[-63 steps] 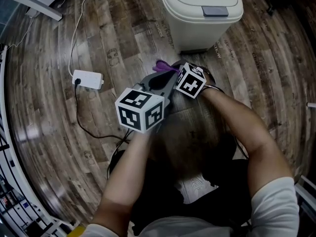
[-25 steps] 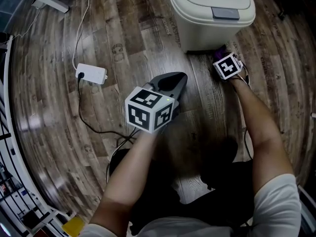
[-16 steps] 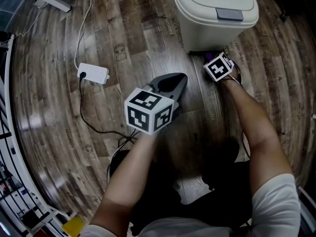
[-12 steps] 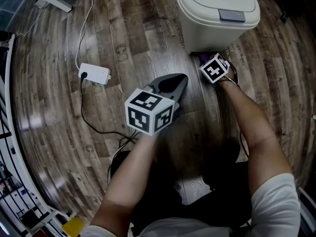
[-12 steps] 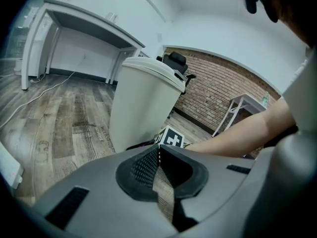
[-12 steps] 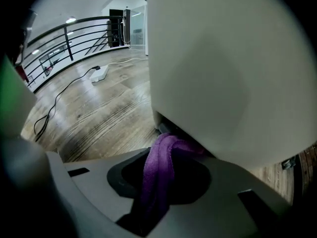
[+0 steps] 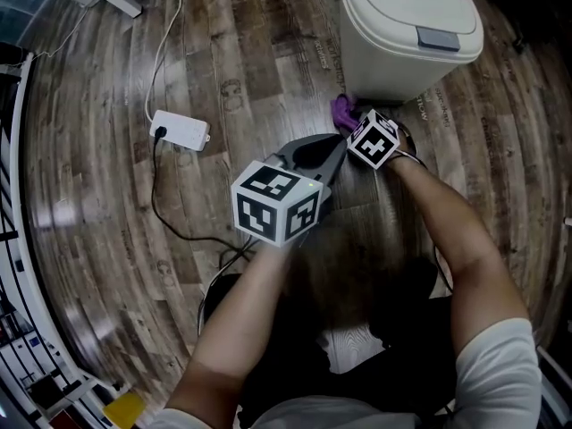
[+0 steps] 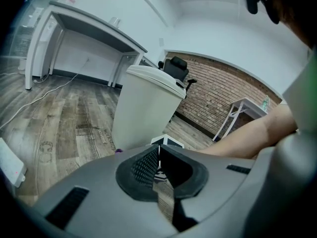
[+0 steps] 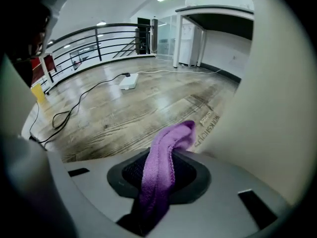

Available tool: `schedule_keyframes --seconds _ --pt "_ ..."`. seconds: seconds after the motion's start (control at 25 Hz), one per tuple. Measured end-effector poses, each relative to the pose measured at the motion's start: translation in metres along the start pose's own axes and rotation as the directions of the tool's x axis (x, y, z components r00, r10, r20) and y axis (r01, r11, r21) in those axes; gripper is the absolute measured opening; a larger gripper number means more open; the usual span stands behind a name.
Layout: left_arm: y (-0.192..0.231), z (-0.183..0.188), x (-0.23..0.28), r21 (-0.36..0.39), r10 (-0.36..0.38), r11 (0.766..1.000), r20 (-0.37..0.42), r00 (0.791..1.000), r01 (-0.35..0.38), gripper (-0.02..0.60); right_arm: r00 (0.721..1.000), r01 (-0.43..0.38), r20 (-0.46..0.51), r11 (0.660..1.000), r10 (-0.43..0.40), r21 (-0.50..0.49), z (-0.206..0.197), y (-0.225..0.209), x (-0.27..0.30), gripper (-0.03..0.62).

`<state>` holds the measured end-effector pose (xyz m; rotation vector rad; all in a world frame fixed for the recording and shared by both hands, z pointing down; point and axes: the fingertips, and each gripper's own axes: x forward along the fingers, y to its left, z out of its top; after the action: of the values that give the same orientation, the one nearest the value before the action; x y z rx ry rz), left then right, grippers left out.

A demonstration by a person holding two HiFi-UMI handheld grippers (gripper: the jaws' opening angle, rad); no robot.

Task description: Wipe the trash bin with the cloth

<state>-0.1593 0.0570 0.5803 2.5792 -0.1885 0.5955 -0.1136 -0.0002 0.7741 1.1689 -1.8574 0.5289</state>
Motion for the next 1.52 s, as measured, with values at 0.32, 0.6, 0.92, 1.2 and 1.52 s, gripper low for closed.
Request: schedule_keyframes --seconds 0.32,0.6,0.92,1.2,1.52 --pt "-0.006 0.004 -0.001 -0.001 -0.015 1.000 0.020 1.000 0.015 0.008 0.996 -0.085 0.023 0.983 0.090 -0.165 0.014 0.042 -0.024 0.095" --pt "-0.010 0.002 0.003 -0.001 -0.016 1.000 0.012 1.000 0.016 0.008 0.999 -0.052 -0.016 0.981 0.050 -0.189 -0.012 0.034 -0.043 0.095" --pt "-0.012 0.012 0.001 -0.006 0.003 1.000 0.062 0.998 -0.002 0.008 1.000 -0.031 -0.003 0.976 0.031 -0.215 -0.009 0.026 -0.058 0.095" --pt "-0.026 0.024 -0.007 -0.023 0.070 0.997 0.115 0.991 -0.068 0.008 0.999 -0.038 0.009 0.964 0.042 -0.265 -0.007 0.037 -0.080 0.095" --pt "-0.087 0.038 -0.043 -0.078 0.141 0.989 0.181 0.973 -0.129 0.008 0.998 -0.059 -0.038 0.959 0.050 -0.278 0.000 0.051 -0.174 0.095"
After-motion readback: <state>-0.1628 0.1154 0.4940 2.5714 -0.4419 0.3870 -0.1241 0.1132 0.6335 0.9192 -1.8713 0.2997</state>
